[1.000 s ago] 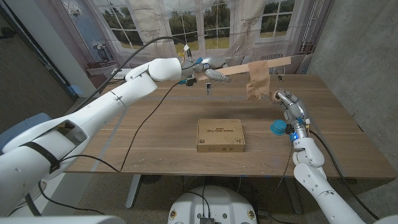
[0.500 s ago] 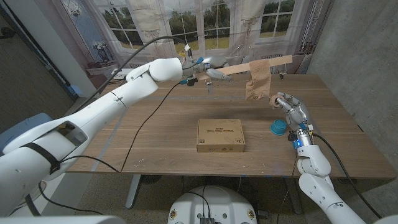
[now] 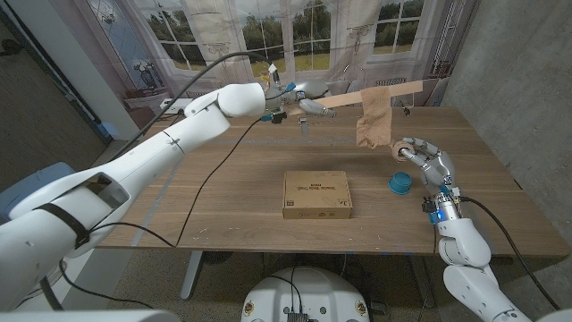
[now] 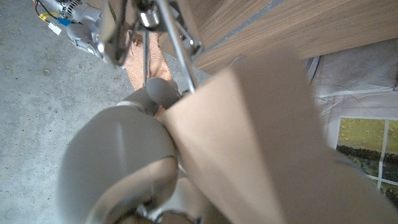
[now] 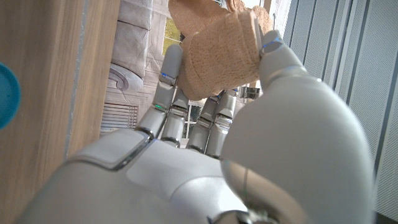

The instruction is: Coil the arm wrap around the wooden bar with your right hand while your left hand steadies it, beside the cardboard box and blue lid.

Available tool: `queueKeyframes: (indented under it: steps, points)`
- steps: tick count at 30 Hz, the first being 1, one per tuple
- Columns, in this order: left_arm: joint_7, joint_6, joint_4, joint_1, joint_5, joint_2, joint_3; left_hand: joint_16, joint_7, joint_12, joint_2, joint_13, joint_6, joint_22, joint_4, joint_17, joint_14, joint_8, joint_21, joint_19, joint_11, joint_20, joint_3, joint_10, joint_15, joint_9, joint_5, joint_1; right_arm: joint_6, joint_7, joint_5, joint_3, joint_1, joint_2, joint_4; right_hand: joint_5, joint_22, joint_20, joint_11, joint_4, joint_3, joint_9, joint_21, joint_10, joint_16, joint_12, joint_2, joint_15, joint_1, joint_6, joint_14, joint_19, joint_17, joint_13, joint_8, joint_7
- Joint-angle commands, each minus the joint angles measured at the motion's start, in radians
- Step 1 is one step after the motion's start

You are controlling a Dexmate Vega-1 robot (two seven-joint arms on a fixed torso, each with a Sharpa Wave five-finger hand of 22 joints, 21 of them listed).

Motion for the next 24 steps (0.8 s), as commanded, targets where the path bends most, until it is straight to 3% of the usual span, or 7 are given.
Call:
queueKeyframes:
  steps: [1,12,24]
  points:
    - [-0.008,-0.003,0.013,-0.009,0.001,-0.009,0.009,0.001,0.017,0.006,0.008,0.003,-0.017,0.002,0.000,0.001,0.000,0.007,0.000,0.000,-0.008,-0.028,0.006,0.005,-0.005,-0.002,0.000,0.001,0.063,-0.149,-0.121,0.020,-0.072,-0.050,-0.076,0.000,0.000,-0.151,0.091,0.010,0.010,0.002,0.000,0.165,0.000,0.007,0.342,-0.325,0.332,0.006,0.472,-0.034,0.007,0.032,0.001,-0.006]
    - [-0.010,0.015,-0.005,-0.005,0.005,-0.001,0.008,0.001,0.018,0.005,0.009,0.003,-0.018,0.002,-0.001,0.000,0.002,0.007,0.002,0.000,-0.009,-0.029,0.007,0.005,-0.005,-0.007,-0.001,-0.001,0.142,-0.263,-0.214,0.041,-0.100,-0.052,-0.103,-0.001,0.001,-0.151,0.084,0.012,0.008,0.002,-0.002,0.166,-0.005,0.002,0.340,-0.326,0.324,0.017,0.468,-0.050,0.014,0.034,0.002,-0.018]
    - [-0.015,0.015,-0.007,-0.004,0.005,-0.001,0.011,0.002,0.017,0.005,0.010,0.003,-0.021,0.002,-0.001,0.004,-0.001,0.012,0.003,0.001,-0.012,-0.029,0.007,0.004,-0.005,-0.002,-0.002,-0.003,0.236,-0.397,-0.356,0.106,-0.107,0.003,-0.128,-0.002,0.003,-0.153,0.072,0.015,0.006,0.003,0.001,0.168,-0.012,-0.004,0.341,-0.326,0.316,0.020,0.467,-0.063,0.018,0.033,0.000,-0.027]
